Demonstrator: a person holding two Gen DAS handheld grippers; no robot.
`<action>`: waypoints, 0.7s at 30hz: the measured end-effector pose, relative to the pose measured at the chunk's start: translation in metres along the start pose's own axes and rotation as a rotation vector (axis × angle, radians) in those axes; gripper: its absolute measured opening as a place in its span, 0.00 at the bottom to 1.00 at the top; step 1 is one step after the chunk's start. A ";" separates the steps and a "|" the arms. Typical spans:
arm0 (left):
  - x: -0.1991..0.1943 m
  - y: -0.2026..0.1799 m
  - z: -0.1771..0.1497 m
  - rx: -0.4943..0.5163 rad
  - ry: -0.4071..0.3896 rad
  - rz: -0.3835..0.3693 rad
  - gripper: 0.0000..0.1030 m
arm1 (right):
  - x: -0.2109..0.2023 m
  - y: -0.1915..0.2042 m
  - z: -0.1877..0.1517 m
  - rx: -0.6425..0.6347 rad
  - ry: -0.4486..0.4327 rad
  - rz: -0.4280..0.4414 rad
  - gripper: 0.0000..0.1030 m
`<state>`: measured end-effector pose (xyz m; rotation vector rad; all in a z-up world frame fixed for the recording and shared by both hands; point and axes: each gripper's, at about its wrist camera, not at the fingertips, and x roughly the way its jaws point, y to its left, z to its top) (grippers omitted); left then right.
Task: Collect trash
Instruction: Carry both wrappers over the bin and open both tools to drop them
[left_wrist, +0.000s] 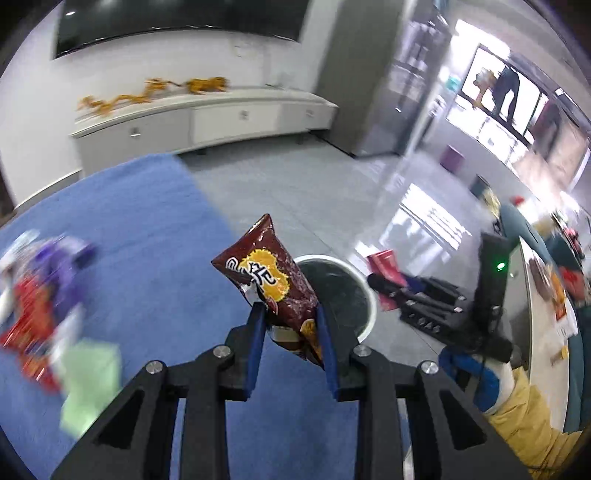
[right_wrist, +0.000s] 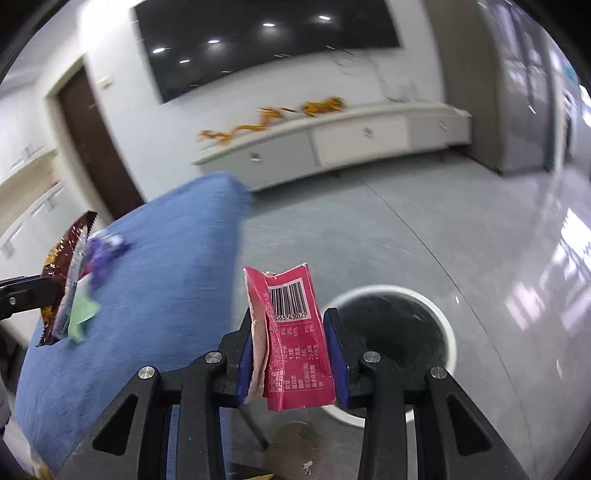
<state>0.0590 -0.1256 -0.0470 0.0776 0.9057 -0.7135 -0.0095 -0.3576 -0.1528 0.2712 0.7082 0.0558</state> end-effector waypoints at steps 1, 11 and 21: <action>0.014 -0.007 0.009 0.010 0.010 -0.015 0.27 | 0.006 -0.011 0.001 0.022 0.005 -0.010 0.32; 0.125 -0.042 0.068 0.014 0.086 -0.124 0.53 | 0.057 -0.074 0.005 0.136 0.056 -0.096 0.44; 0.145 -0.045 0.073 -0.016 0.101 -0.123 0.64 | 0.063 -0.096 -0.011 0.197 0.101 -0.197 0.56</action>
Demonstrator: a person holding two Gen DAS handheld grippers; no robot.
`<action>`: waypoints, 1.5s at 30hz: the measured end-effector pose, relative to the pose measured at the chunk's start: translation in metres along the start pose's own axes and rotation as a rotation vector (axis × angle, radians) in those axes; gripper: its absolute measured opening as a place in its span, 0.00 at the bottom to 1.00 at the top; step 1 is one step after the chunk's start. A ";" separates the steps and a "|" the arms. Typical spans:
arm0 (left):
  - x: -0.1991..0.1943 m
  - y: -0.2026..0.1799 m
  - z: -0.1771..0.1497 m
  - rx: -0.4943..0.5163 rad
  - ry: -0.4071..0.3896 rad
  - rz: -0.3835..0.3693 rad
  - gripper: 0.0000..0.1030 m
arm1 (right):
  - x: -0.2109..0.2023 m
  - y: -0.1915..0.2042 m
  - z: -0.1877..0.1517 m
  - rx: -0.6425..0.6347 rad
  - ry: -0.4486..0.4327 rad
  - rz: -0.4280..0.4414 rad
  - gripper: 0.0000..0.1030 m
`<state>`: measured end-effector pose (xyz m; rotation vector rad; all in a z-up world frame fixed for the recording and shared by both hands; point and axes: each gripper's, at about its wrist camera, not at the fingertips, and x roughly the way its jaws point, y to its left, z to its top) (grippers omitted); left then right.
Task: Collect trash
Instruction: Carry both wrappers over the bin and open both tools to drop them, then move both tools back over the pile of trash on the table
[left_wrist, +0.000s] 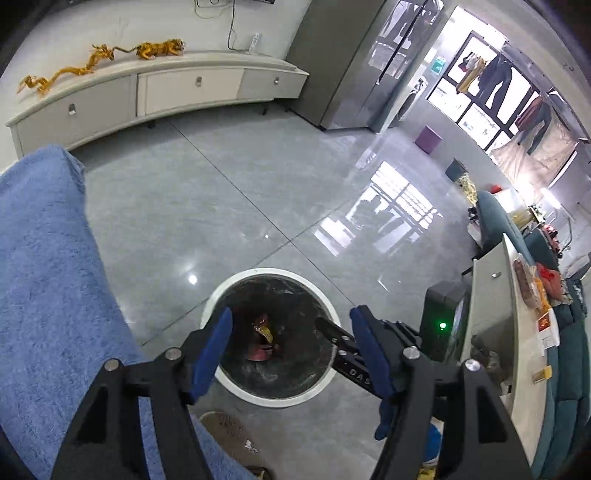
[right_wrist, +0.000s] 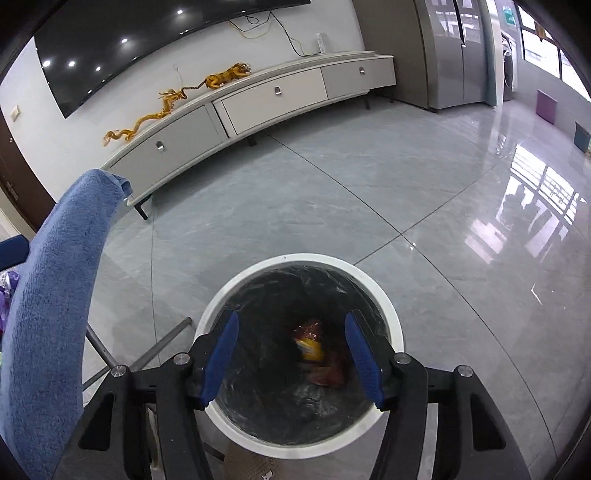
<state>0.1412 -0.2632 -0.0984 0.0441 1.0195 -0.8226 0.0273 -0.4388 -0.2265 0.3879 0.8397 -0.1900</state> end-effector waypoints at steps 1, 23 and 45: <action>-0.005 -0.002 -0.002 0.005 -0.018 0.013 0.64 | -0.001 0.000 0.001 -0.001 0.000 -0.002 0.56; -0.197 -0.003 -0.074 0.023 -0.292 0.140 0.64 | -0.157 0.074 0.009 -0.138 -0.246 0.083 0.56; -0.378 0.152 -0.203 -0.268 -0.521 0.454 0.64 | -0.255 0.226 -0.001 -0.404 -0.375 0.286 0.56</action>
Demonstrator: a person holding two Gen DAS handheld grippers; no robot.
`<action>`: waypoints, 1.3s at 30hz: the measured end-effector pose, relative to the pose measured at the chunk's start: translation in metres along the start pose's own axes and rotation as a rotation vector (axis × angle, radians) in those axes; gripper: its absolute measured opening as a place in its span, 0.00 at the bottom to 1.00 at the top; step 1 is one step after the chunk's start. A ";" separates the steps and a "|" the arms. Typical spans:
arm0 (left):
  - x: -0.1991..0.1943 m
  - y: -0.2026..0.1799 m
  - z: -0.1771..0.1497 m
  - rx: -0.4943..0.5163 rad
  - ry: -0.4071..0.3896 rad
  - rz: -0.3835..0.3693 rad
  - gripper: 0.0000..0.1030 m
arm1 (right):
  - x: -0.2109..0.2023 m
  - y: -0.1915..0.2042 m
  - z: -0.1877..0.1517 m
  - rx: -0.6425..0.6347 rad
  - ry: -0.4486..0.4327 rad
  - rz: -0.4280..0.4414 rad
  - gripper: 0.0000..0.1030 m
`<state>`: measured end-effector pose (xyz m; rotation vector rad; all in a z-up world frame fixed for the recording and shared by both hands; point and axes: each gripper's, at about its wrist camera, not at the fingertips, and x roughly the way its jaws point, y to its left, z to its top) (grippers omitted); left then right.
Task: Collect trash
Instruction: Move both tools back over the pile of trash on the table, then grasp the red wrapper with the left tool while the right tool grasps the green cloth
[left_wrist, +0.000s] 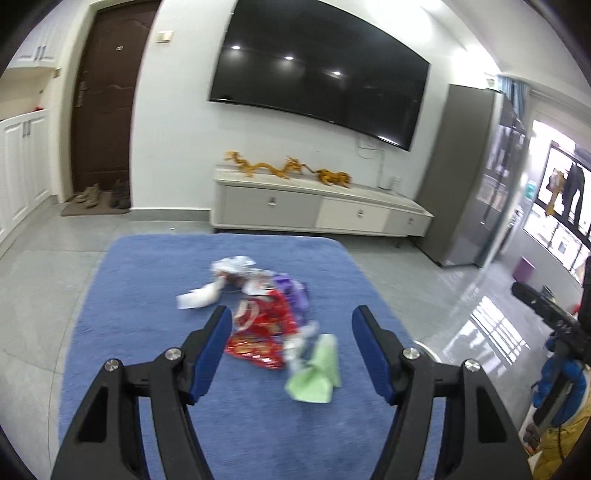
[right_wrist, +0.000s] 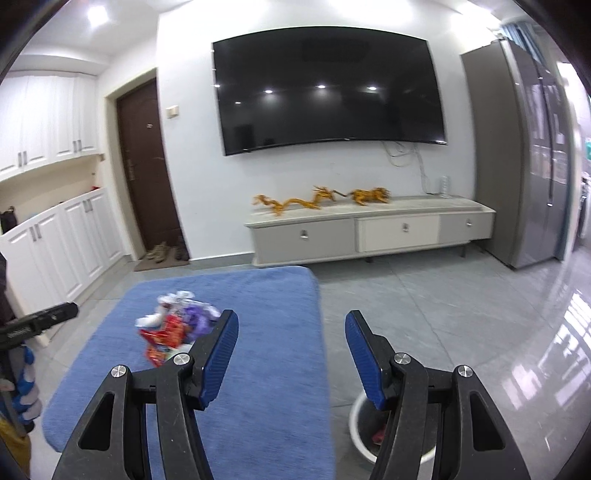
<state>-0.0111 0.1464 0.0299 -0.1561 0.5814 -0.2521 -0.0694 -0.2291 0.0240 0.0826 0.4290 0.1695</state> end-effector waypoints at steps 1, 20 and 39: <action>0.001 0.007 -0.002 -0.006 0.002 0.015 0.64 | 0.004 0.008 0.001 -0.008 0.004 0.022 0.56; 0.114 0.037 -0.019 -0.060 0.252 0.000 0.64 | 0.138 0.095 -0.049 -0.099 0.321 0.349 0.56; 0.196 0.041 -0.035 -0.101 0.382 -0.065 0.32 | 0.212 0.121 -0.094 -0.089 0.494 0.502 0.31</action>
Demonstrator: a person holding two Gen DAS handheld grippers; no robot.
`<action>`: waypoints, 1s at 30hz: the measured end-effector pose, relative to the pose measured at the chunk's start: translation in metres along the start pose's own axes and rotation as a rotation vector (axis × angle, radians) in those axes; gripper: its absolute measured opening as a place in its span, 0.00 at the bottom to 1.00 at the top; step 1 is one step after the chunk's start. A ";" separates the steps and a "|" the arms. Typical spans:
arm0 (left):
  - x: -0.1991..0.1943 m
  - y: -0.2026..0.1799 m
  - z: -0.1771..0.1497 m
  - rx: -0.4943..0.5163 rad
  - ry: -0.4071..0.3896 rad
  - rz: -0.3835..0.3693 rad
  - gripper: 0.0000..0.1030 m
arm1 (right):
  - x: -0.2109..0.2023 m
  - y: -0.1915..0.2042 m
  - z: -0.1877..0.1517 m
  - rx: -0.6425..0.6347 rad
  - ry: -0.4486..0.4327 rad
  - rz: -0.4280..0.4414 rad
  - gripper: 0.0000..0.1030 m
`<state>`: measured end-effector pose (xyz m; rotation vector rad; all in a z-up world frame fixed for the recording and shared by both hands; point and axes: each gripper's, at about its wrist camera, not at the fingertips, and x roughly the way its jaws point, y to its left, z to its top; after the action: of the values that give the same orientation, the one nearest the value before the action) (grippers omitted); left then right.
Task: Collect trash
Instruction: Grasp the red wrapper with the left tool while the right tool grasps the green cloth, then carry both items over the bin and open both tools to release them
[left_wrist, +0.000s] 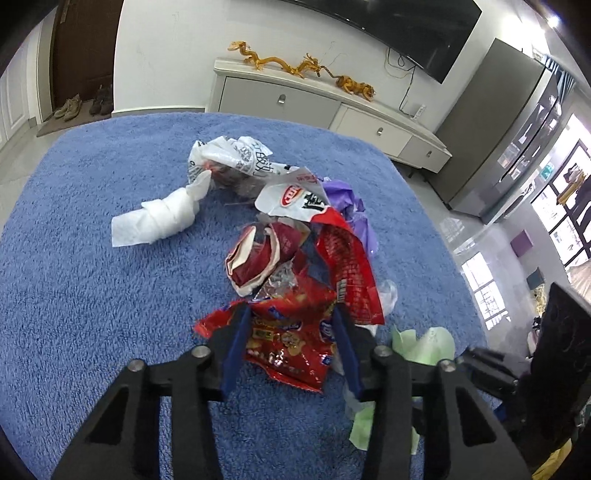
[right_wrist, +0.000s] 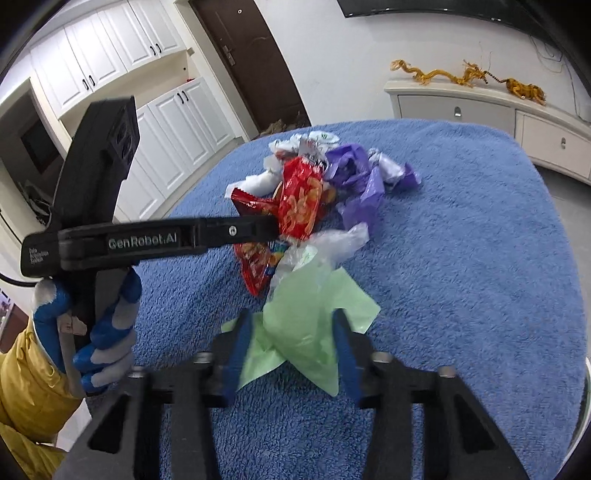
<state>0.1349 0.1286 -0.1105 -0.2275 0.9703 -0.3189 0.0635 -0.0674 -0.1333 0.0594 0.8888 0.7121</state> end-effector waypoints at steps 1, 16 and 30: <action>0.000 0.000 0.000 -0.003 0.000 -0.006 0.28 | 0.000 0.001 -0.001 0.000 0.001 0.004 0.26; -0.067 -0.014 -0.025 0.019 -0.117 -0.009 0.12 | -0.055 0.011 -0.022 0.006 -0.103 -0.020 0.23; -0.111 -0.074 -0.018 0.102 -0.180 -0.063 0.12 | -0.147 -0.047 -0.053 0.131 -0.292 -0.156 0.23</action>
<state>0.0492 0.0994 -0.0108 -0.1902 0.7685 -0.3978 -0.0112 -0.2029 -0.0810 0.2035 0.6508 0.4842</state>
